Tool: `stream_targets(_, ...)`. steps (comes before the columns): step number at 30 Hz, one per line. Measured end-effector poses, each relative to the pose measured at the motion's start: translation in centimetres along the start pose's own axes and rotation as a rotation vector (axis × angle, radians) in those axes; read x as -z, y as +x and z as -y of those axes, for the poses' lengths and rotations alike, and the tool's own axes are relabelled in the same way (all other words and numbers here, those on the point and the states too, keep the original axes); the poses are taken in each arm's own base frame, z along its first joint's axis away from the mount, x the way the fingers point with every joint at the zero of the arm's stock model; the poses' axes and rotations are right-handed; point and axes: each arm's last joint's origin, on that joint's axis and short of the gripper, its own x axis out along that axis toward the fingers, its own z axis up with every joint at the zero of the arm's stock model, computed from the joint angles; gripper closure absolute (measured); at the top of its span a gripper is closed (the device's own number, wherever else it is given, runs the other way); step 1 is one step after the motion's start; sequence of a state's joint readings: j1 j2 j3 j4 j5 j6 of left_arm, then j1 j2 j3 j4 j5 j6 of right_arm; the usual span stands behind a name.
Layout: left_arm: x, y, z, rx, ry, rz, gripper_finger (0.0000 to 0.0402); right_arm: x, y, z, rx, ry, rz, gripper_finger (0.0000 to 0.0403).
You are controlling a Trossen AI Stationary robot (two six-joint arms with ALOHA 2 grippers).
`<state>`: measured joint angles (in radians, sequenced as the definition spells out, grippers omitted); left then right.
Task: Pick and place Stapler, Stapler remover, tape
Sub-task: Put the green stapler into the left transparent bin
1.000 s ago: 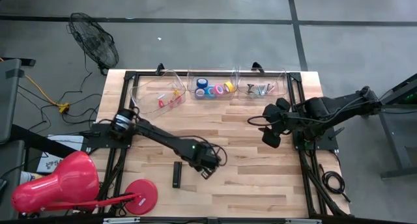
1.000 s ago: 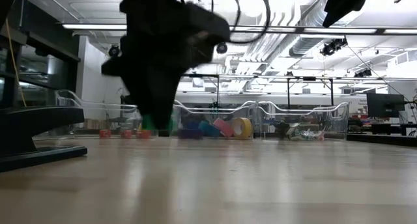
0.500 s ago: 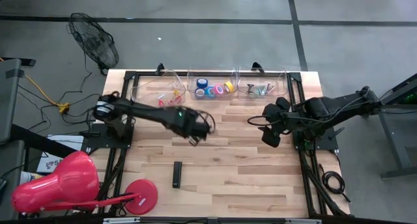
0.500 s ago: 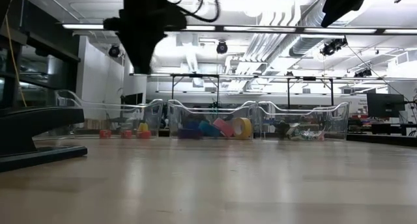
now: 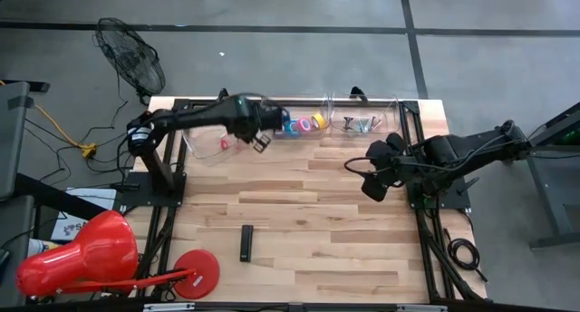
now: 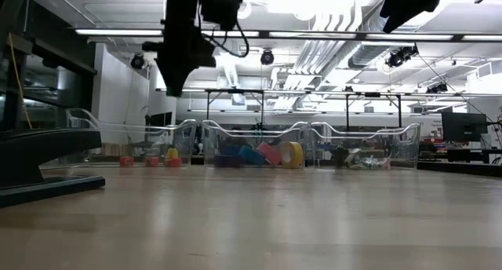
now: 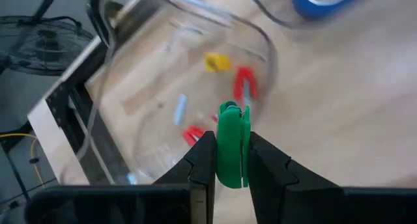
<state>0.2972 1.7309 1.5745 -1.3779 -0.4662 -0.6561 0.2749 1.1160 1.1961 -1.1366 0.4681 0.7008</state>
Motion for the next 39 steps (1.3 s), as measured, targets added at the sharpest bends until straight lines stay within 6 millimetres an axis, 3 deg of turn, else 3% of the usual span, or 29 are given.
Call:
stream_targets(8, -3.6, 3.7, -5.1, 0.013, -0.073, -0.04, 0.0348, -0.1, 0.0, 0.1, 0.041, 0.058, 0.036, 0.0139)
stream_targets(13, -4.0, 6.9, -7.0, 0.08, -0.106, -0.093, 0.0348, -0.1, 0.0, 0.2, 0.064, 0.086, 0.055, 0.0139)
stream_targets(26, -0.6, 14.5, -8.2, 0.17, -0.181, -0.239, 0.0345, -0.3, 0.0, 0.4, 0.123, 0.112, 0.112, 0.0139)
stream_targets(30, 0.2, 15.7, -8.2, 0.174, -0.191, -0.247, 0.0326, -0.3, 0.0, 0.4, 0.123, 0.113, 0.112, 0.0139)
stream_targets(39, -0.1, 15.7, -8.0, 0.191, -0.157, -0.207, 0.0283, -0.3, 0.0, 0.4, 0.122, 0.112, 0.111, 0.0139)
